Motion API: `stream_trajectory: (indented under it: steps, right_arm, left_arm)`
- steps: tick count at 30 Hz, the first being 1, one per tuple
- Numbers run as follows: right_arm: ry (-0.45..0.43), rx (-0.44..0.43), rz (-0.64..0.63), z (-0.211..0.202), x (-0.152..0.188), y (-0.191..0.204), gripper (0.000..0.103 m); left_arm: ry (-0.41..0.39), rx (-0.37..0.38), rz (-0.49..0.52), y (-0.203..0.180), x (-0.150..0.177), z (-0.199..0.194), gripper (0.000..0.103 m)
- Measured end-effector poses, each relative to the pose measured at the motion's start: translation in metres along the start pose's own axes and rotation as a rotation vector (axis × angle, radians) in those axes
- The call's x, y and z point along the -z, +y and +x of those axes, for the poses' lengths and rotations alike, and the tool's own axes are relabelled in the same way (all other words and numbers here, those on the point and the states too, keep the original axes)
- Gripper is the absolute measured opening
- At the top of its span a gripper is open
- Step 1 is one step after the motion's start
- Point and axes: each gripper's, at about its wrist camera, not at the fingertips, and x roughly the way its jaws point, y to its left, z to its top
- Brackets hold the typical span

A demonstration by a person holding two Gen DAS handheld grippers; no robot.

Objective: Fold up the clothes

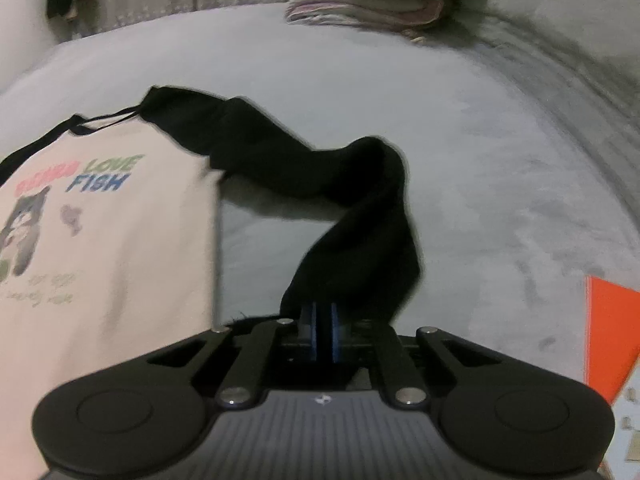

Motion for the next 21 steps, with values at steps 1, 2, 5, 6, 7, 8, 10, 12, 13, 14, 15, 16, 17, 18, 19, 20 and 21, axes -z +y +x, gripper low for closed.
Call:
stream_trajectory:
  steps: [1,2,5,6,7,8,10,12,13,14,15,16,17,18,19,20,21]
  right_arm:
    - [-0.012,0.037,-0.005,-0.002,-0.001,-0.003,0.007]
    - [-0.024,0.070,-0.007,-0.004,0.000,-0.004,0.007]
    - [-0.036,0.077,0.038,-0.008,-0.003,-0.015,0.008]
    - [-0.035,0.056,0.065,-0.008,-0.004,-0.018,0.008]
    - [-0.033,0.035,0.093,-0.009,-0.004,-0.020,0.009]
    - [-0.034,0.017,0.111,-0.009,-0.005,-0.021,0.009]
    - [-0.036,-0.005,0.131,-0.010,-0.005,-0.021,0.012]
    - [-0.043,-0.007,0.123,-0.012,-0.006,-0.019,0.022]
    - [-0.048,-0.008,0.118,-0.013,-0.006,-0.017,0.025]
    - [-0.056,-0.010,0.113,-0.014,-0.006,-0.016,0.032]
    - [-0.062,-0.014,0.111,-0.015,-0.007,-0.014,0.036]
    - [-0.067,-0.023,0.113,-0.017,-0.008,-0.014,0.037]
    - [-0.072,-0.032,0.115,-0.018,-0.009,-0.014,0.039]
    - [-0.077,-0.041,0.116,-0.020,-0.009,-0.013,0.040]
    - [-0.083,-0.050,0.118,-0.022,-0.010,-0.013,0.041]
    - [-0.089,-0.055,0.119,-0.025,-0.010,-0.013,0.042]
    - [-0.094,-0.058,0.118,-0.026,-0.010,-0.014,0.044]
  left_arm:
    - [-0.007,0.000,-0.017,0.003,-0.002,0.000,0.044]
    - [-0.015,0.001,-0.038,0.006,-0.005,0.002,0.044]
    - [-0.039,-0.004,-0.106,0.016,-0.014,0.007,0.044]
    - [-0.045,-0.005,-0.126,0.019,-0.017,0.009,0.043]
    - [-0.053,-0.007,-0.142,0.021,-0.021,0.012,0.041]
    - [-0.061,-0.022,-0.138,0.019,-0.023,0.016,0.039]
    - [-0.076,-0.053,-0.129,0.015,-0.028,0.022,0.025]
    - [-0.101,-0.118,-0.093,0.007,-0.030,0.025,0.010]
    - [-0.115,-0.159,-0.073,0.003,-0.031,0.025,0.010]
    - [-0.137,-0.192,-0.057,0.000,-0.032,0.023,0.010]
    - [-0.160,-0.222,-0.036,-0.004,-0.032,0.021,0.009]
    - [-0.187,-0.261,-0.005,-0.008,-0.033,0.018,0.009]
    - [-0.214,-0.301,0.026,-0.012,-0.034,0.015,0.009]
    - [-0.244,-0.360,0.069,-0.017,-0.035,0.013,0.009]
    - [-0.275,-0.427,0.109,-0.020,-0.035,0.011,0.009]
    - [-0.305,-0.493,0.149,-0.023,-0.036,0.010,0.009]
    - [-0.302,-0.507,0.152,-0.020,-0.036,0.009,0.009]
